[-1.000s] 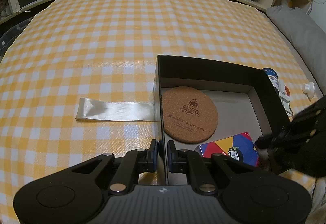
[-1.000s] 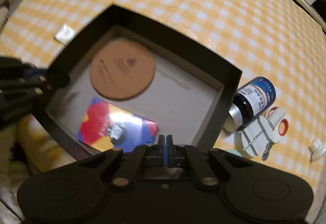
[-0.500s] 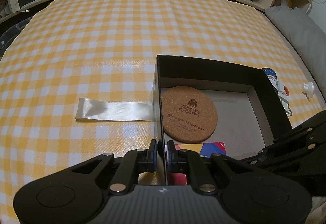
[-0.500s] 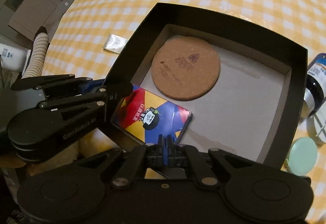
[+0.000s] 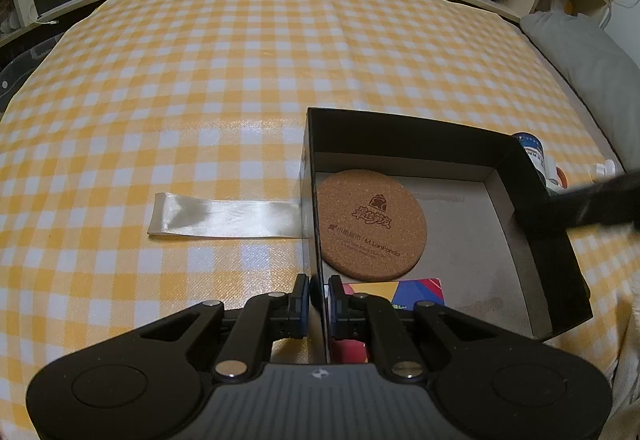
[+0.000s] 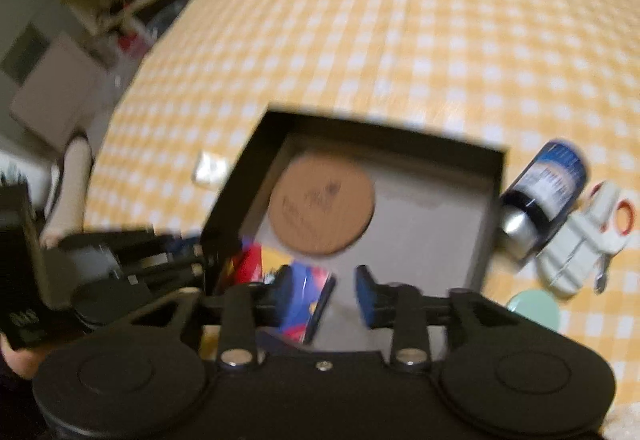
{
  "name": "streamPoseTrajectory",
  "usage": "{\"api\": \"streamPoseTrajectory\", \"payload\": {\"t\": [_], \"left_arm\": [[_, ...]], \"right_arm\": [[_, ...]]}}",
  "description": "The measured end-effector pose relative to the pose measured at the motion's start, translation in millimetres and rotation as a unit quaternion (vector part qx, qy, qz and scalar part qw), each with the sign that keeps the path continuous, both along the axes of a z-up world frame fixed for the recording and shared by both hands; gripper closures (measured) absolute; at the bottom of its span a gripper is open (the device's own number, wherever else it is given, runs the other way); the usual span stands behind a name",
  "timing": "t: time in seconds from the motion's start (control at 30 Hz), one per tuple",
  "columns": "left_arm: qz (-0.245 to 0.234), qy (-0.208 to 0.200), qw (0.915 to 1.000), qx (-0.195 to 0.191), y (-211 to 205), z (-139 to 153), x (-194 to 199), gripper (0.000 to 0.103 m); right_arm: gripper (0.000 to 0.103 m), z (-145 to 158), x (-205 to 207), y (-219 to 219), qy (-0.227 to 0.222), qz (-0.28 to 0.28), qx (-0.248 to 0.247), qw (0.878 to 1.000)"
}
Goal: Organize rigid objects
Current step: 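Grasp the blue medicine bottle with the right gripper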
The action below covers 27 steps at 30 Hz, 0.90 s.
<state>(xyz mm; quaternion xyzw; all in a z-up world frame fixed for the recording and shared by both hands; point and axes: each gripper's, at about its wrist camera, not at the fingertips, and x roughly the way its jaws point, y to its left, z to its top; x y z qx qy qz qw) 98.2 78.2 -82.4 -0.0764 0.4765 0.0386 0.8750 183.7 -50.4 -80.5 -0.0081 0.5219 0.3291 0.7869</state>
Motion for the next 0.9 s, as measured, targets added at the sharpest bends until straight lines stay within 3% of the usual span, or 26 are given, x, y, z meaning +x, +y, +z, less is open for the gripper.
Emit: {"api": "streamPoseTrajectory", "payload": {"t": [0.13,0.2,0.3,0.53,0.7,0.8,0.83,0.9], "left_arm": [[-0.001,0.0,1.0,0.001,-2.2,1.2,-0.1,0.093],[-0.001,-0.001,1.0,0.002,-2.8,1.4,-0.2,0.093],[-0.003,-0.002,1.0,0.003,-2.1,1.4,-0.1,0.093],[-0.004,-0.003,1.0,0.004,-1.7,1.4,0.2,0.093],[-0.005,-0.003,1.0,0.005,-1.8,1.3,1.1,0.093],[-0.006,-0.003,1.0,0.006,-1.6,1.0,1.0,0.093],[-0.006,-0.003,1.0,0.006,-1.5,1.2,1.1,0.093],[-0.007,-0.003,0.9999,0.007,-1.6,1.2,1.9,0.093]], "right_arm": [[0.037,20.3,6.8,-24.5,-0.047,-0.039,0.018,0.998],[0.017,27.1,11.8,-34.6,-0.063,-0.063,0.022,0.996],[0.0,34.0,18.7,-52.6,-0.09,-0.098,0.034,0.99],[0.0,35.7,34.9,-77.4,-0.131,-0.165,0.021,0.977],[0.0,25.1,55.0,-89.7,-0.103,-0.201,0.008,0.974],[0.002,11.0,67.0,-99.8,-0.061,-0.233,0.022,0.97],[0.005,4.0,72.7,-103.1,-0.041,-0.246,0.028,0.968],[0.029,-8.9,79.7,-106.8,-0.004,-0.264,0.047,0.963]]}}
